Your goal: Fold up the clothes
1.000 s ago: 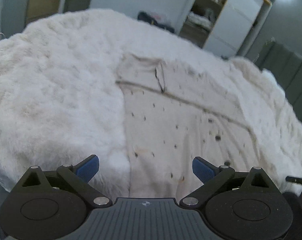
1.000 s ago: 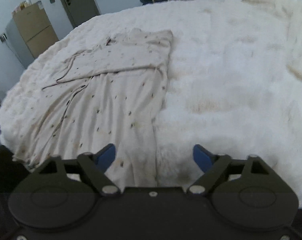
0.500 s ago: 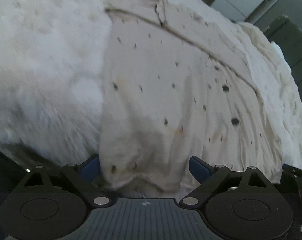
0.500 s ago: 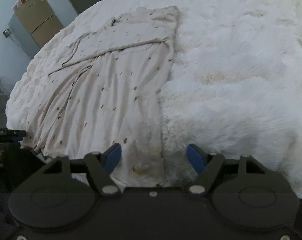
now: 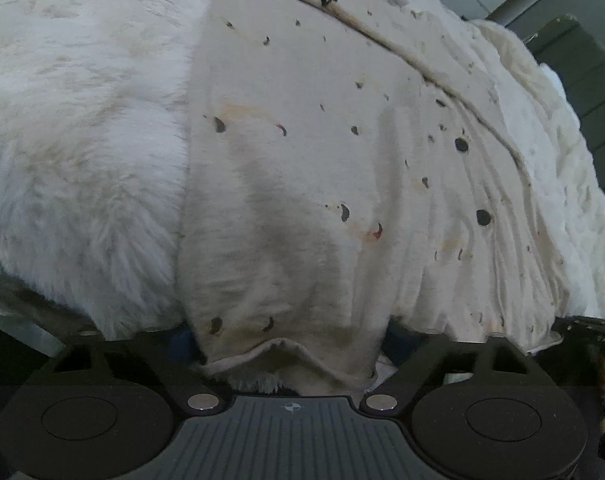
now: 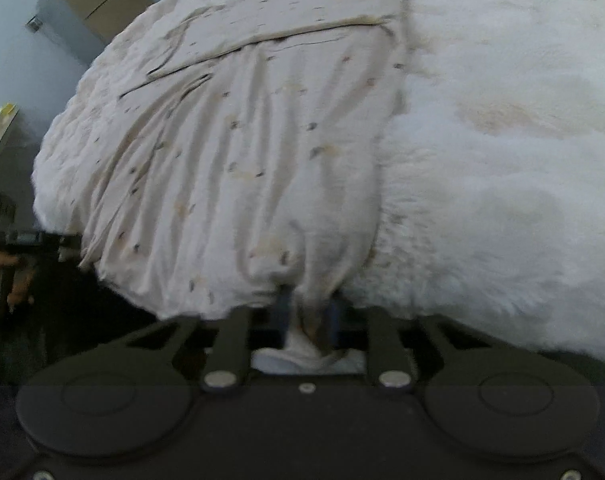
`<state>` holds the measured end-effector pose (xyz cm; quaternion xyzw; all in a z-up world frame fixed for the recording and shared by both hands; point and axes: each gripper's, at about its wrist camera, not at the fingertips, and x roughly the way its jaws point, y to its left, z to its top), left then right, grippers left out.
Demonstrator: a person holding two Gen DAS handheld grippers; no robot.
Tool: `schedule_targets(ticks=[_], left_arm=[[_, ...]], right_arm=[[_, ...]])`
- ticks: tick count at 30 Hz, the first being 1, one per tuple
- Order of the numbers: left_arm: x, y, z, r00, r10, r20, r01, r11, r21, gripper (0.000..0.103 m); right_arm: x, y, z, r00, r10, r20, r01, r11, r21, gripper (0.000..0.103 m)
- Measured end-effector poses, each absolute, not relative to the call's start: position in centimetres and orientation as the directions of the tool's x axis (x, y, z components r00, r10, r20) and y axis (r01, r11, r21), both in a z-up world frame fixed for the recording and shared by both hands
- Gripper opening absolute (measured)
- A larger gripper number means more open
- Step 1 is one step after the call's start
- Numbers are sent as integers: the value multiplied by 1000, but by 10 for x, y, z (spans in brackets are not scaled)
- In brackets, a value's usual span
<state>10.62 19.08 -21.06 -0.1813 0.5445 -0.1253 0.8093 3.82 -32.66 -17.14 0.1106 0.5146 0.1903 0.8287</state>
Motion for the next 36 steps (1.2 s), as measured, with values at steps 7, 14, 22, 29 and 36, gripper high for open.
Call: schedule_targets(ticks=[7,14,22,29,36], left_arm=[[83,201,-198,392,-414,-822,-36,885,-463,34],[68,230,-181,485,-486,-727,-102,794,-599,47],[64,236,-145,497,-574,-651,9,753,-657,69],[83,251,-166,538,-454,-710,-140,783,-606,67],[93,244,-180,491,-448,-747,-145,804,-577,40]], right_arm=[[31,-333,-165,407,448,-796,-198,894,401,8],[34,-338,-168,414,457,-787,-169,888,427,17],[33,-341,-171,425,457,-781,-155,887,435,18],[36,-341,-175,419,467,-779,-138,880,454,19],[36,-350,-179,432,518,-738,-103,841,531,19]])
